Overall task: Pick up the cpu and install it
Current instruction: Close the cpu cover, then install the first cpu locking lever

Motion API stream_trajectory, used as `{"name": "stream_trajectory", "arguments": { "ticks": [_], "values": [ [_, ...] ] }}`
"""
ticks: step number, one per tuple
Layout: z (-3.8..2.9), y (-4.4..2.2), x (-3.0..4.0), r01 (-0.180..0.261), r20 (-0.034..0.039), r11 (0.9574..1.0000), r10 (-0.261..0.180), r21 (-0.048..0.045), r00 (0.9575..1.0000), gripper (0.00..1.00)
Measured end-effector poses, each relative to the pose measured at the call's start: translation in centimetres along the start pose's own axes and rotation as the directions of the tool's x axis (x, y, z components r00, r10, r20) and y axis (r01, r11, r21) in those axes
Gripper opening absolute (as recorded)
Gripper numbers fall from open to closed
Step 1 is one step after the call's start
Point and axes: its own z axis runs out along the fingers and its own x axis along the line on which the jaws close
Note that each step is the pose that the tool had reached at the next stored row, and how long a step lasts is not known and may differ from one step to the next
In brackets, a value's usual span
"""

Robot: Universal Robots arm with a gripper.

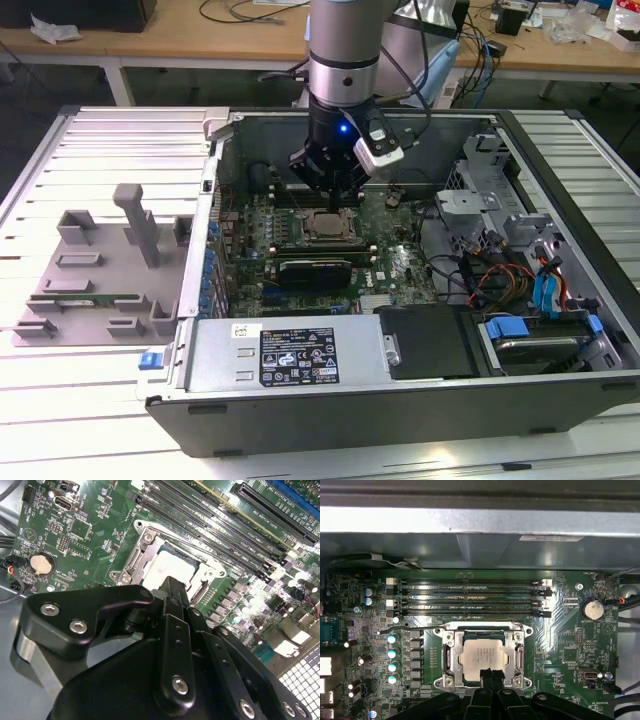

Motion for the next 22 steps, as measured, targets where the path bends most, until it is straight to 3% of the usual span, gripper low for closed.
{"name": "stream_trajectory", "arguments": {
  "ticks": [12,18,22],
  "values": [
    [-0.16,-0.01,0.02,0.000,-0.0001,1.0000,0.000,0.0000,1.0000,0.11],
    [-0.18,0.00,0.63,0.000,-0.0001,1.0000,0.000,0.0000,1.0000,0.11],
    [-0.18,0.00,0.65,0.000,-0.0001,1.0000,0.000,0.0000,1.0000,0.11]
  ]
}}
